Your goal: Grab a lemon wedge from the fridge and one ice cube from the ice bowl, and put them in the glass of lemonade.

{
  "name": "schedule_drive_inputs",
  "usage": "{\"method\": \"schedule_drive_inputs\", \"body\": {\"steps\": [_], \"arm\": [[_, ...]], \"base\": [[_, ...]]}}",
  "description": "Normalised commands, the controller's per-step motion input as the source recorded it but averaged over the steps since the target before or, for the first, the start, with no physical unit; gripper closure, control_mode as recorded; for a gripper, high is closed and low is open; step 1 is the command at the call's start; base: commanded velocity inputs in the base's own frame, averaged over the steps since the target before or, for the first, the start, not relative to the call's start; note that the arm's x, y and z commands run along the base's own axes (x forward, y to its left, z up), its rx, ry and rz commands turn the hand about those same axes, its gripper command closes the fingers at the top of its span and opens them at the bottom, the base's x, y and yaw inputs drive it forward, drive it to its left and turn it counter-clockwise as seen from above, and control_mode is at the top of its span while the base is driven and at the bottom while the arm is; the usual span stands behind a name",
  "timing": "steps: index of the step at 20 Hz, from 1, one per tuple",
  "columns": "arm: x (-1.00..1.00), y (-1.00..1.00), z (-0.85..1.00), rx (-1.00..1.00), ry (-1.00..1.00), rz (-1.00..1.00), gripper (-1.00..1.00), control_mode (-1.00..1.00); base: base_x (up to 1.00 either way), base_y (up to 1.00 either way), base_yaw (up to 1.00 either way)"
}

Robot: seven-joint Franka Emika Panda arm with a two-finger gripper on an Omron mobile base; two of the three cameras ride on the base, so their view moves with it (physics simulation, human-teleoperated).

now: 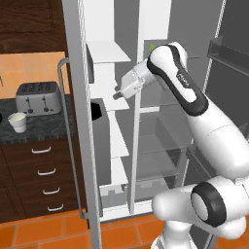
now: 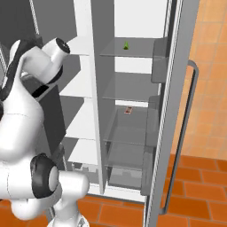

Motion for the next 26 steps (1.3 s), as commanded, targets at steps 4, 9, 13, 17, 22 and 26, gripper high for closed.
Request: {"method": "schedule_drive_inputs", "body": {"steps": [4,9,13,17,22,26], "arm": [[-0.68,-0.57,0.00,-0.19,0.07,-0.46,-1.00,-1.00],[-0.27,-0.55,0.12,-0.16,0.23,-0.55,-1.00,-1.00],[-0.34,-0.69,0.34,-0.04,0.22,-0.53,-1.00,-1.00],[-0.72,-0.77,0.07,0.00,0.06,-0.27,-1.00,-1.00],[-0.55,-0.73,0.03,0.00,0.01,-0.18,-1.00,-1.00],[-0.35,-0.11,0.29,-0.05,0.01,-0.08,-1.00,-1.00]], "base": [[0.00,0.00,0.00],[0.00,0.00,0.00],[0.00,0.00,0.00],[0.00,0.00,0.00],[0.00,0.00,0.00],[0.00,0.00,0.00]]}}
